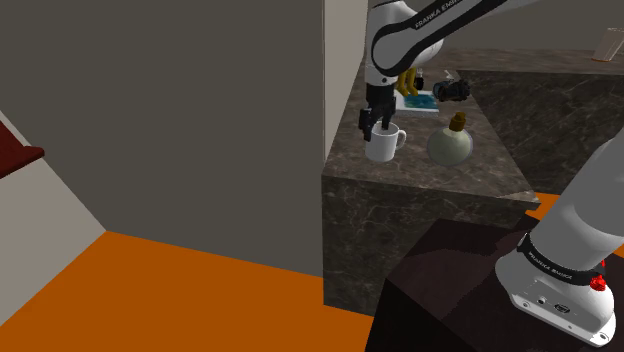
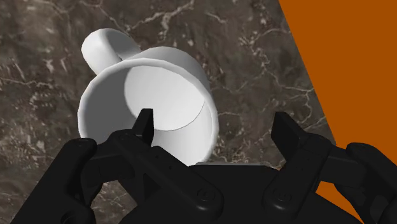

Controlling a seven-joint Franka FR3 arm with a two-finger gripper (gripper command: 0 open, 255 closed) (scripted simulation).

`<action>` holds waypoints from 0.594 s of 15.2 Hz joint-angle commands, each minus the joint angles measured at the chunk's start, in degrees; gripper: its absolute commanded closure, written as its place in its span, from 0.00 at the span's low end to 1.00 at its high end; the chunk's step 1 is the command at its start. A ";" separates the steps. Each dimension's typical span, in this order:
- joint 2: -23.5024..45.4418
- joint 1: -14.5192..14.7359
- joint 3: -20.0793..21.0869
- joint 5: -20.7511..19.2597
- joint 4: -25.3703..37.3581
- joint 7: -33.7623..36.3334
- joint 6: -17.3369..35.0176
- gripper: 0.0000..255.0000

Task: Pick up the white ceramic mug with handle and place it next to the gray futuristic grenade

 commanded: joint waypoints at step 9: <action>2.37 -0.05 -0.04 -0.20 -2.02 0.09 4.44 0.00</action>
